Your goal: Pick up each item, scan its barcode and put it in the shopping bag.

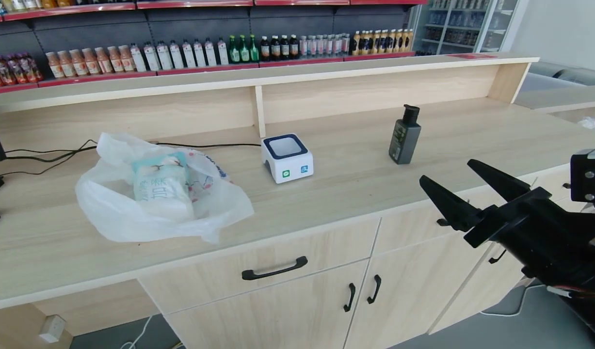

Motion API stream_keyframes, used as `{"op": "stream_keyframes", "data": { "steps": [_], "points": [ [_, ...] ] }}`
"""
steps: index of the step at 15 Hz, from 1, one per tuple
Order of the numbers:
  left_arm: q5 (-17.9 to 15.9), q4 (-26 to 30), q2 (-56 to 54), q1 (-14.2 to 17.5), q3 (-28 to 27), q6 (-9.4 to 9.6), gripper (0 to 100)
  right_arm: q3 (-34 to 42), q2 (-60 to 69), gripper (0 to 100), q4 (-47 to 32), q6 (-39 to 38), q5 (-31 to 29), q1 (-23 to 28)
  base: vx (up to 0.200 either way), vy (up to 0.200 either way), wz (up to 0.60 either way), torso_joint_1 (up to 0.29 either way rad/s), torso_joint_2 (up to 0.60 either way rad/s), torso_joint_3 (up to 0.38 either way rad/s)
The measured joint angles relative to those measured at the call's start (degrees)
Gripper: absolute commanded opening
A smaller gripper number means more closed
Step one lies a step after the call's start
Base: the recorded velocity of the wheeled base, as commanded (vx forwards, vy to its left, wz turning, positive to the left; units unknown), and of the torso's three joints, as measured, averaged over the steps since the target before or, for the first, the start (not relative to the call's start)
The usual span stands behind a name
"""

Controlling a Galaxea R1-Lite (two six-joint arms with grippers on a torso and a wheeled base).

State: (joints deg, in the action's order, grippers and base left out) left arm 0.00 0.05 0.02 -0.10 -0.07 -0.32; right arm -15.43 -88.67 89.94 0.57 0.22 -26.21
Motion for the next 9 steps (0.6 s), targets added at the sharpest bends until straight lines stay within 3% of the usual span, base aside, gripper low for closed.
{"op": "stream_keyframes", "data": {
  "steps": [2,7,9],
  "points": [
    [0.0,0.0,0.0,0.0,0.0,-0.17,100,0.0,0.1,100,0.0,0.0,0.0,0.0,0.000,-0.200,0.00,0.002,0.00,0.000],
    [0.0,0.0,0.0,0.0,0.0,-0.23,100,0.4,0.6,100,-0.1,0.0,0.0,-0.2,0.000,-0.200,0.60,0.003,0.00,0.001],
    [0.0,0.0,0.0,0.0,0.0,-0.28,100,0.4,0.7,100,0.0,-0.1,0.0,0.0,0.000,-0.200,0.00,-0.005,0.00,0.002]
  ]
}}
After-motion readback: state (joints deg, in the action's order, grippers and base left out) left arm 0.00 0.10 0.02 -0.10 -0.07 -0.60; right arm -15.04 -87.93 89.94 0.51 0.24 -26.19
